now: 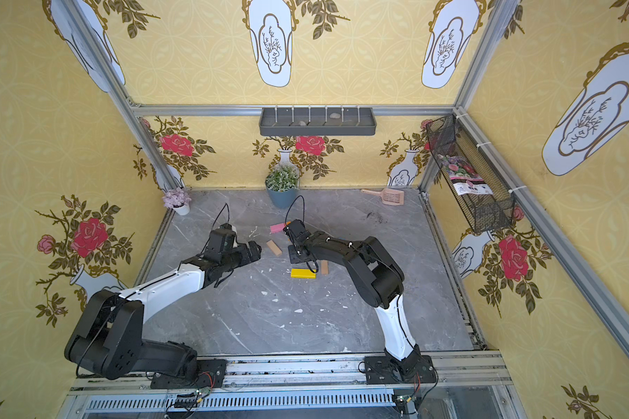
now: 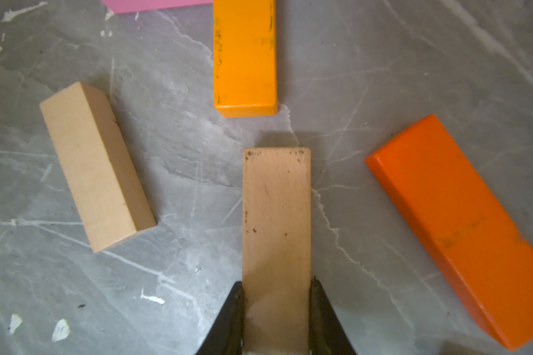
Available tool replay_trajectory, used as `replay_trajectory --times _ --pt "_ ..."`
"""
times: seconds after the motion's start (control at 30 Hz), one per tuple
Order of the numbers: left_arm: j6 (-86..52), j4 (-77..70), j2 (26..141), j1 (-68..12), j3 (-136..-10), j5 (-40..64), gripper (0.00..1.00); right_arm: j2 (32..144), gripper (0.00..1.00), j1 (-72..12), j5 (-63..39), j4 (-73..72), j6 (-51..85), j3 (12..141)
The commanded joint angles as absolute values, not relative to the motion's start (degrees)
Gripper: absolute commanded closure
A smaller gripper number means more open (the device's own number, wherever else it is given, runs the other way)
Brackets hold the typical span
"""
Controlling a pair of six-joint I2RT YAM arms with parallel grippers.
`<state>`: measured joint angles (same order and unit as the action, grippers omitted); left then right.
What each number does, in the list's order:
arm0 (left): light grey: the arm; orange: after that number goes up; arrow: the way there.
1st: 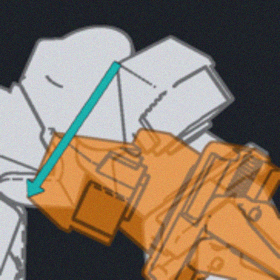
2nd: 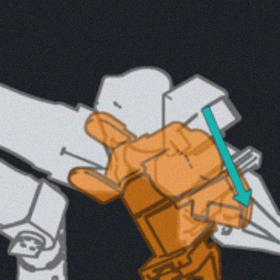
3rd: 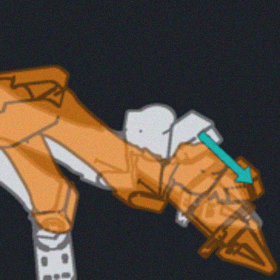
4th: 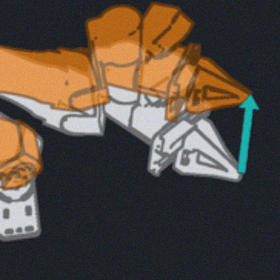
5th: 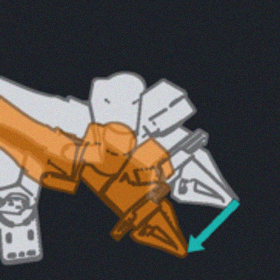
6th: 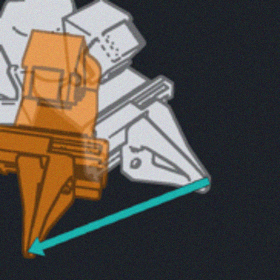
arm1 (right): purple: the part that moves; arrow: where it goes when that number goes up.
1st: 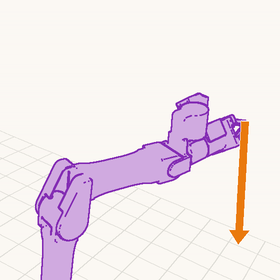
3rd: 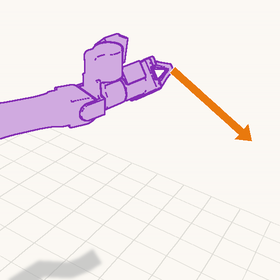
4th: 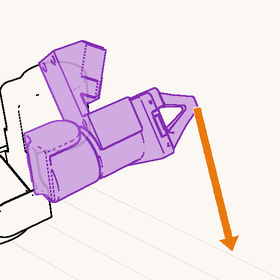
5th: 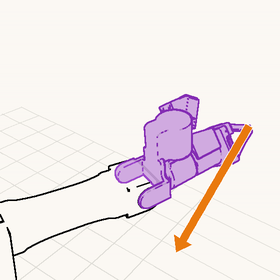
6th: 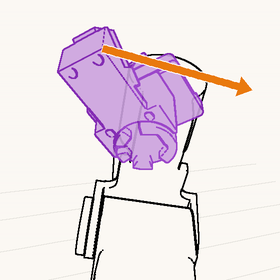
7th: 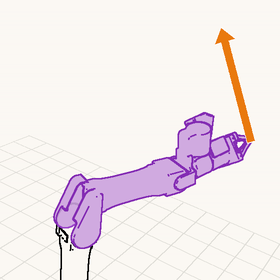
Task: Assemble a giraffe with building blocks
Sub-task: Assemble the building block at the center of the board.
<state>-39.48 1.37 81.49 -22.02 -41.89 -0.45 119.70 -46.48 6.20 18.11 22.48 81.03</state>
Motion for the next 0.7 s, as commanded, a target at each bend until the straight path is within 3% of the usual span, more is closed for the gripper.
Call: replay_trajectory --times 0.0,0.67 --pt "-38.9 1.3 81.6 -22.0 -41.7 -0.9 0.01 120.5 0.84 -46.3 4.9 19.1 23.6 81.5" --pt "-38.5 1.3 80.6 -22.0 -41.4 -0.9 0.01 122.3 0.84 -46.0 2.3 19.2 24.3 85.0"
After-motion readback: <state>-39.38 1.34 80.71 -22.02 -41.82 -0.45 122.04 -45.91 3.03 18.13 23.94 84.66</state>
